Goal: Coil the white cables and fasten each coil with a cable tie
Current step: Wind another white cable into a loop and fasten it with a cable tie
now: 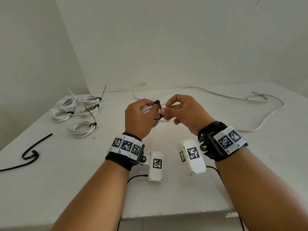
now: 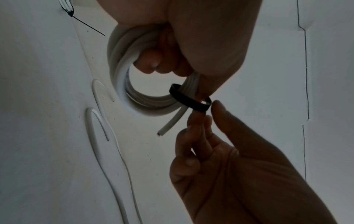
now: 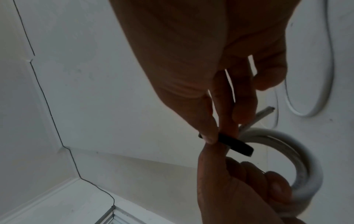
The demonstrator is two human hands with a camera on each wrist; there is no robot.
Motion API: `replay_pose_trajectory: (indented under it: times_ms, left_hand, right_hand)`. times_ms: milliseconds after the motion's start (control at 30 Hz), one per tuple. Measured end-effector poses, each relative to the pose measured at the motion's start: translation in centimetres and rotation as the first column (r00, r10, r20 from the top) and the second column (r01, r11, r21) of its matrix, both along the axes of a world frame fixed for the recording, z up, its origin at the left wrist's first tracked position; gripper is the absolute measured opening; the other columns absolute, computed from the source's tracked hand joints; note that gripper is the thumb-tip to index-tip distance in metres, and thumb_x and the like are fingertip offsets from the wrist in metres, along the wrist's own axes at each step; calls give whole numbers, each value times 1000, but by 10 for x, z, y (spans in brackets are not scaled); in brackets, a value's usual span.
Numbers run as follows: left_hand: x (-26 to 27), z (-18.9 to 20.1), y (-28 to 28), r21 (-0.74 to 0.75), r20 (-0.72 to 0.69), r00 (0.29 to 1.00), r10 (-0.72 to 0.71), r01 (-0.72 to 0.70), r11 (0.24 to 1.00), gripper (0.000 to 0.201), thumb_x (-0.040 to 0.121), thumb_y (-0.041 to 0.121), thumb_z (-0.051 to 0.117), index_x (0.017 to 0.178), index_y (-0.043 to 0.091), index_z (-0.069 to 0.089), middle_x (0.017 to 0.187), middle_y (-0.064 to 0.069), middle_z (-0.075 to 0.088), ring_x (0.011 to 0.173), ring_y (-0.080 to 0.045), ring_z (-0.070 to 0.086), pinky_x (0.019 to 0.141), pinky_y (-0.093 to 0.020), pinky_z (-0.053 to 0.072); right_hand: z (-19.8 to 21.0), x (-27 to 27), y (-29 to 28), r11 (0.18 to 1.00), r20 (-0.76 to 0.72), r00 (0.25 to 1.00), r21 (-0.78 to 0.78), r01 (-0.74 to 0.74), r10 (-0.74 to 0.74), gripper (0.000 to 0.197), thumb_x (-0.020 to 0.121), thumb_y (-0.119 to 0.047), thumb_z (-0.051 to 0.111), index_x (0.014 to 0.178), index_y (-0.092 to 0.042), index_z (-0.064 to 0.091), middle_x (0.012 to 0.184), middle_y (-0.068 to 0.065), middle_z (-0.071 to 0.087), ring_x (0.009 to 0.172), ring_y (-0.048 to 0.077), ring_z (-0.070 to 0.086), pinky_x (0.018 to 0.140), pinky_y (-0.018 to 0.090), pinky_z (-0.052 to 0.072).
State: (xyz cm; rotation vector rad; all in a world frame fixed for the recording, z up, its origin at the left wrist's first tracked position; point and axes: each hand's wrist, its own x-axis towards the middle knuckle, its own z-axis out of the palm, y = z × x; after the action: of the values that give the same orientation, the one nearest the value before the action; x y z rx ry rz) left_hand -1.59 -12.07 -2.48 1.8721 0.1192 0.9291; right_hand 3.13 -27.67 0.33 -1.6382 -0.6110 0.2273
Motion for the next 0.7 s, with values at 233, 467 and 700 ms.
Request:
replay_pose_trajectory:
  times_ms: [233, 467, 700]
  left_hand:
    - [-3, 2, -4, 37, 0, 987, -160, 159, 987, 4, 85, 14, 73, 82, 13, 75, 73, 0, 73, 69, -14, 67, 62, -18, 51]
    - [-3, -1, -3, -9, -10, 986, -166, 166, 986, 8, 86, 14, 72, 80, 11, 76, 69, 1, 73, 68, -17, 68, 63, -21, 52]
    - [-4, -2, -4, 28, -15, 980, -200, 201, 979, 13, 89, 20, 71, 80, 12, 76, 66, 4, 71, 58, -8, 61, 56, -18, 45]
  right_hand:
    - [1, 4, -4, 979, -126, 991, 204, -13, 40, 17, 84, -5, 76, 83, -8, 59, 67, 7, 67, 57, 16, 55, 56, 25, 44]
    - [0, 2, -4, 986, -58, 998, 168, 8, 1, 30, 77, -1, 80, 80, -9, 52, 60, 7, 64, 53, 18, 54, 54, 27, 44]
    - [-1, 4, -5, 978, -32, 998, 198, 58, -53, 27, 78, -8, 82, 75, -7, 55, 58, 5, 64, 51, 19, 45, 50, 27, 40]
